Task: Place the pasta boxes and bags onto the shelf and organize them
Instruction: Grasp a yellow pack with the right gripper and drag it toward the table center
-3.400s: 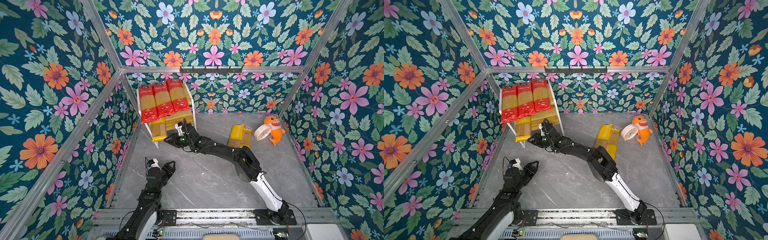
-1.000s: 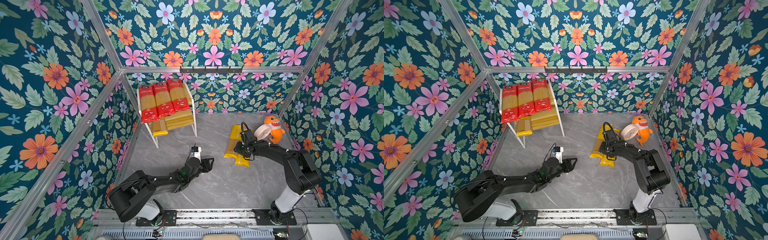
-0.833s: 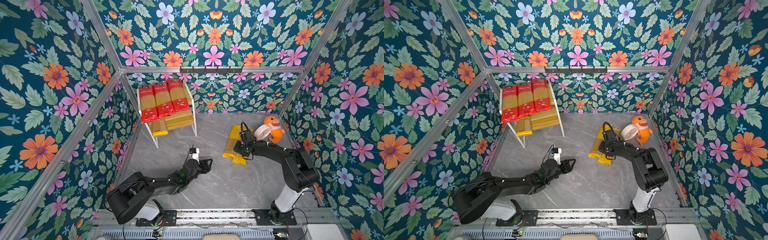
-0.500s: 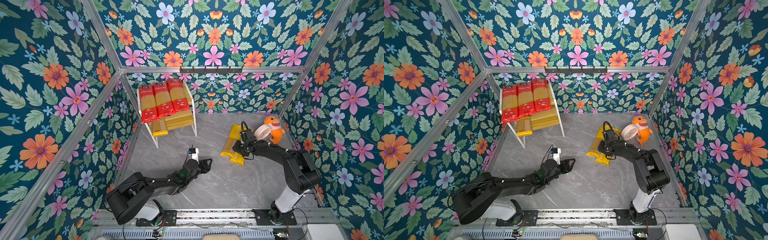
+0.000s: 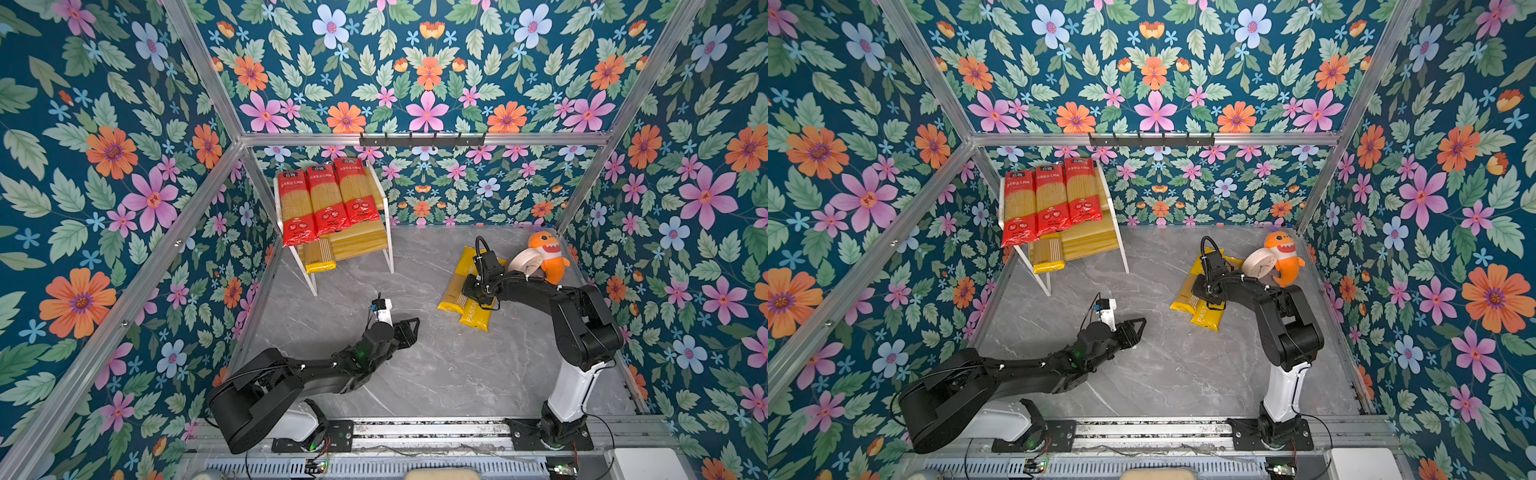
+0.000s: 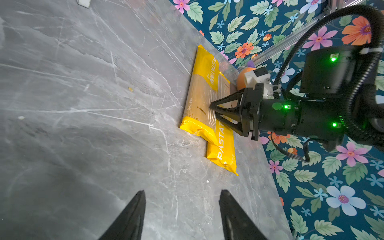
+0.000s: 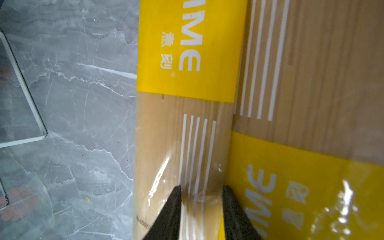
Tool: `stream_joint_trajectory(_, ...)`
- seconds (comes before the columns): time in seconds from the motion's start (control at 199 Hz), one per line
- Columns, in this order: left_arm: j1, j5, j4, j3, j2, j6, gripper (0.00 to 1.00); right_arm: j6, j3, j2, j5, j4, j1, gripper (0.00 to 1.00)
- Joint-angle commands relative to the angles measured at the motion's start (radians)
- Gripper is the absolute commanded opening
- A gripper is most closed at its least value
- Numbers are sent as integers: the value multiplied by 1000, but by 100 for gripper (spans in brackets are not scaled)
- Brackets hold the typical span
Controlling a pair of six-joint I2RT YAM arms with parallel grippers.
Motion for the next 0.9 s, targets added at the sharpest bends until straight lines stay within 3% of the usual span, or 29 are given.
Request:
stream_joint_trajectory(0.0,-1,-25,44,-11,-2,-18,60,-26,11,11,-15,-10,2,24)
stream_joint_trajectory(0.196,-2,-22,49,-12,5,-28,60,-101,24,19,-68,-20,42,8)
stream_joint_trajectory(0.607,1,-52,-154,13,-85,-39,61,-165,-37,-114,-177,-195,305,4)
stream_joint_trajectory(0.747,4,-59,-203,26,-95,-41,63,-88,-152,-199,-243,-129,306,10)
stream_joint_trajectory(0.898,26,-16,-182,2,-75,-82,63,-74,-192,-280,-274,-147,262,37)
